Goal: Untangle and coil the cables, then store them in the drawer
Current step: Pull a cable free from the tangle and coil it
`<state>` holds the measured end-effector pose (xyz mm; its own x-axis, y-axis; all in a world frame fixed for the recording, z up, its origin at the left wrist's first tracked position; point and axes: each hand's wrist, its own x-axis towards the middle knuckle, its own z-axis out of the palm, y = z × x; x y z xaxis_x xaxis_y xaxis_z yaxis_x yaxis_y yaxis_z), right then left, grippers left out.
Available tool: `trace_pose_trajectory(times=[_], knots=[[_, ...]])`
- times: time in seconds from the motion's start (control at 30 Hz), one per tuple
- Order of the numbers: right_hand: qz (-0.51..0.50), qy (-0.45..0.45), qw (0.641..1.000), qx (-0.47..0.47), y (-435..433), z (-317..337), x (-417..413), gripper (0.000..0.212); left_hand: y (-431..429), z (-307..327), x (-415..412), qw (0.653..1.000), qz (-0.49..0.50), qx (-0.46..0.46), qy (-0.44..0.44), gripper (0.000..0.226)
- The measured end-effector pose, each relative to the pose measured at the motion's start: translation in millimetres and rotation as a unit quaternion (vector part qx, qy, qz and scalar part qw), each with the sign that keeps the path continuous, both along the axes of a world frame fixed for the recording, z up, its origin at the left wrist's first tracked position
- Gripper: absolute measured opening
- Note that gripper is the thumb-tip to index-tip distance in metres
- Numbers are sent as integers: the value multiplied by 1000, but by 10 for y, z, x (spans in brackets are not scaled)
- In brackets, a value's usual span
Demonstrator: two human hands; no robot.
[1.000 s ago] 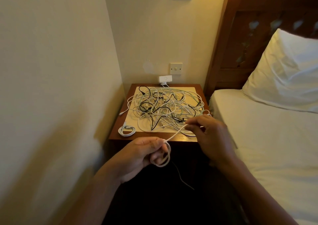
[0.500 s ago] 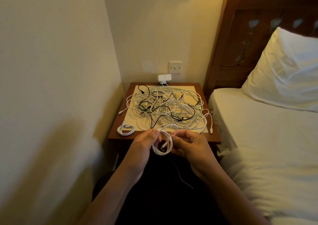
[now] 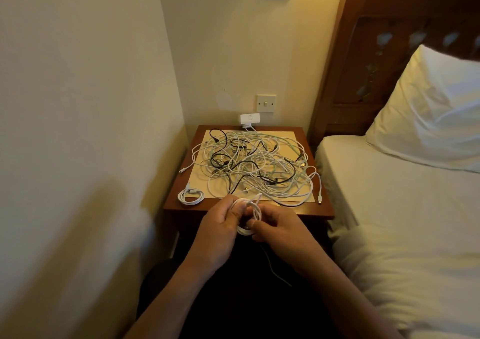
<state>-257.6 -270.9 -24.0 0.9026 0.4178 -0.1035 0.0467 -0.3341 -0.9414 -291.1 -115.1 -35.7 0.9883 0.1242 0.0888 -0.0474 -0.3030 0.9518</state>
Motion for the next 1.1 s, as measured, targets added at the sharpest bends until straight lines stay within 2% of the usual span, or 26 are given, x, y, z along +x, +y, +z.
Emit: trace_pose_trajectory(times=[0.07,0.1,0.23,0.3,0.37,0.43,0.5,0.57,0.63,0.7,0.77,0.87,1.0,1.1], knots=[[11,-124,979,-161,-2,33,-29,13,61,-19,28,995,48,83,-32,26],[25,-138,970,-200,-16,66,-51,14,121,-9,48,990,79,112,-43,26],[84,-140,959,-233,-83,171,-145,15,320,68,117,983,145,112,-4,28],[57,-216,944,-243,-121,142,-137,22,247,103,82,990,135,36,15,29],[38,-283,924,-253,-144,59,-111,27,127,164,29,989,112,-86,43,31],[27,-276,928,-247,-142,-1,-95,26,61,208,-4,976,96,-186,66,31],[3,-257,944,-204,-121,-31,-93,22,33,236,-8,954,85,-279,66,32],[-57,-239,963,-109,-82,-60,-124,20,-28,231,-17,939,76,-331,58,34],[-127,-140,982,32,-35,-78,-152,18,-128,213,-36,935,77,-342,58,30],[-158,5,969,190,37,-65,-190,17,-210,169,-38,946,92,-308,51,27],[-164,107,932,304,90,-44,-229,19,-230,117,-23,960,115,-252,27,25],[-164,154,908,354,88,-30,-264,23,-229,120,-25,973,121,-199,5,24],[-175,140,923,313,31,-85,-208,18,-245,111,-27,981,110,-162,-4,20],[-130,145,924,328,-18,-78,-151,20,-222,143,-39,973,73,-209,59,20]])
